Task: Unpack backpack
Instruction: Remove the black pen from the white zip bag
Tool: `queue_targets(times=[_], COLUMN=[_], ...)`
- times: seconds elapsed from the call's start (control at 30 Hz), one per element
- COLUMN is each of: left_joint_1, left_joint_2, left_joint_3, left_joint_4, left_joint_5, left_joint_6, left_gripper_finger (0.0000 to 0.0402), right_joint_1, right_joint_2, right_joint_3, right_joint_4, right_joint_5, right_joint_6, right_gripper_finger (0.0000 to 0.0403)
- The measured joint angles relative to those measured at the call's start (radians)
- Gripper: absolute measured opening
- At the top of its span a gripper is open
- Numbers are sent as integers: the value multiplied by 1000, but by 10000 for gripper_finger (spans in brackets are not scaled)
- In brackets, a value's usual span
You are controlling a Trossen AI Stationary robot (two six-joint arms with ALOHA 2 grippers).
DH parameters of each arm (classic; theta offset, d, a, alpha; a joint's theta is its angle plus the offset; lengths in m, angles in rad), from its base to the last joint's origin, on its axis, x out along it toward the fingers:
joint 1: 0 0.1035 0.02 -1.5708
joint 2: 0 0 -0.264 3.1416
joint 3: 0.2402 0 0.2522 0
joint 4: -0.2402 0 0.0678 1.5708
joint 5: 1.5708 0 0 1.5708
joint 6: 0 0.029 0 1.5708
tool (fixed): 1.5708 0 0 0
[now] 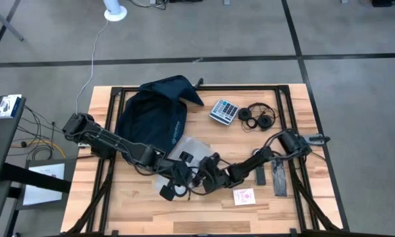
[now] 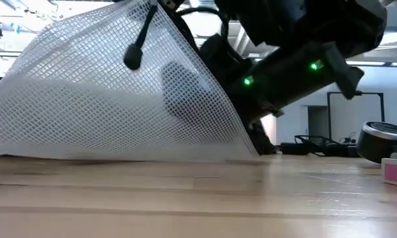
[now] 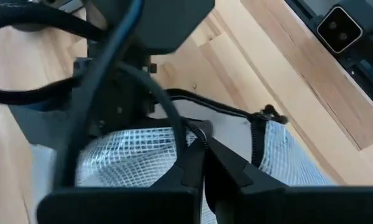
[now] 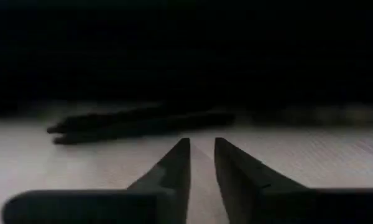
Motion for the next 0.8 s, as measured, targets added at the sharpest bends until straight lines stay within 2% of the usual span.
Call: queue_targets(times=[0.13, 0.3, 0.53, 0.8], left_joint_1=[0, -2, -15, -13], left_joint_2=[0, 0, 0, -27], left_joint_3=[0, 0, 1, 1], left_joint_4=[-6, -32, -58, -110], left_joint_5=[-9, -36, -32, -57], left_joint_6=[4, -55, -143, -188], left_gripper_finger=[0, 20, 122, 237], right_joint_1=[3, 7, 42, 77], right_joint_2=[10, 12, 12, 8], right_joint_3=[20, 20, 20, 23], right_joint_4=[30, -29, -144, -321], right_joint_5=[-1, -3, -13, 5], right_joint_6=[-96, -94, -82, 79], right_gripper_finger=[100, 107, 107, 107])
